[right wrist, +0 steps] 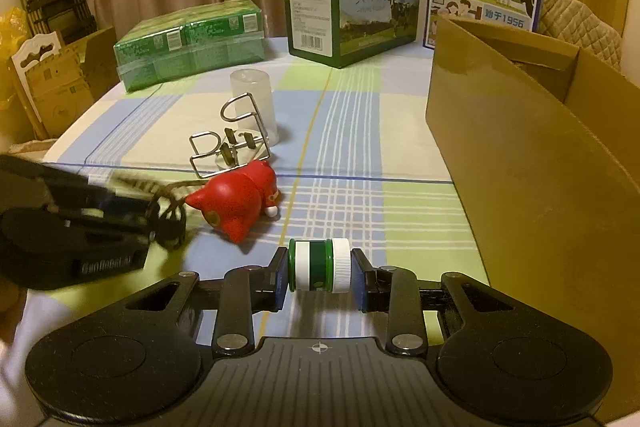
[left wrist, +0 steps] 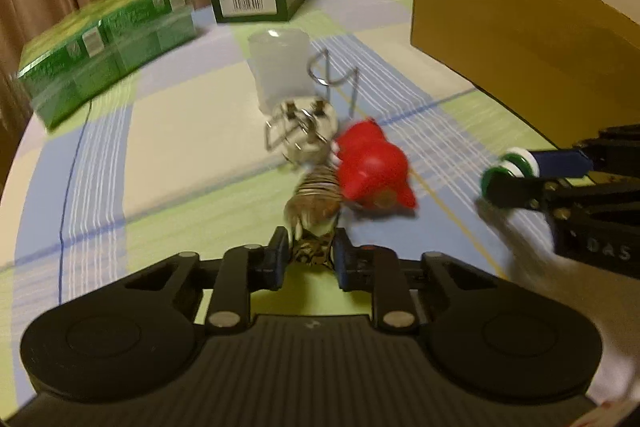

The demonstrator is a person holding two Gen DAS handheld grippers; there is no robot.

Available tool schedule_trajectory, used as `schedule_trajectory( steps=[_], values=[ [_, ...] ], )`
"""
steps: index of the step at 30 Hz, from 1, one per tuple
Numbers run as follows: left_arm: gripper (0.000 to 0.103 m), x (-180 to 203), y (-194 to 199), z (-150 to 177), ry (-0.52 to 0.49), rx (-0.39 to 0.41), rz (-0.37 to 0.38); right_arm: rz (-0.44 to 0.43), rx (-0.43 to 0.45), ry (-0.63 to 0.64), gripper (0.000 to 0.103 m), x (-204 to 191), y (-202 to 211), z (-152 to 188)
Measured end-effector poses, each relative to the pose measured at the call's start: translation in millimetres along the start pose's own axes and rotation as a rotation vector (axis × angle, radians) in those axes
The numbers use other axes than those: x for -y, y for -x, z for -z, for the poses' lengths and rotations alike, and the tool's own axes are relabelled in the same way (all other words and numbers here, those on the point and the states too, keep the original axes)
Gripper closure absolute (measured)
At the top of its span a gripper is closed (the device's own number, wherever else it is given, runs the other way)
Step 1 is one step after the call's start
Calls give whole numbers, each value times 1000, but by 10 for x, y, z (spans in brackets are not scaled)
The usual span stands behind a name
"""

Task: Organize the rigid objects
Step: 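Grasp the green-white small bottle with right tool while left tool grasps brown twisted rope piece, then carry the bottle with right tool while left tool carries the rope piece into the cardboard box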

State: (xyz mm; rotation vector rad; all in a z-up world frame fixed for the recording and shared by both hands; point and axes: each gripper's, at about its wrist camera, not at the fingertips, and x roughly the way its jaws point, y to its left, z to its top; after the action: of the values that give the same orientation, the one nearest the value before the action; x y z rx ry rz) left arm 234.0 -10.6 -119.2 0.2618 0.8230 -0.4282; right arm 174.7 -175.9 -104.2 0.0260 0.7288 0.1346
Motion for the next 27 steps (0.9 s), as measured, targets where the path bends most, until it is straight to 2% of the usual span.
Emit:
schedule_trajectory(
  steps=[4, 11, 16, 22, 27],
  values=[
    [85, 165, 162, 86, 34, -28, 16, 5, 5, -7, 75, 21, 120, 23],
    [84, 377, 353, 235, 38, -8, 1, 14, 3, -28, 75, 126, 308, 115],
    [78, 396, 356, 213, 31, 11, -31, 17, -7, -47, 75, 187, 348, 189],
    [78, 403, 292, 168, 24, 30, -42, 20, -9, -66, 75, 243, 339, 203],
    [77, 399, 232, 180, 28, 13, -46, 16, -10, -72, 75, 256, 333, 194]
  ],
)
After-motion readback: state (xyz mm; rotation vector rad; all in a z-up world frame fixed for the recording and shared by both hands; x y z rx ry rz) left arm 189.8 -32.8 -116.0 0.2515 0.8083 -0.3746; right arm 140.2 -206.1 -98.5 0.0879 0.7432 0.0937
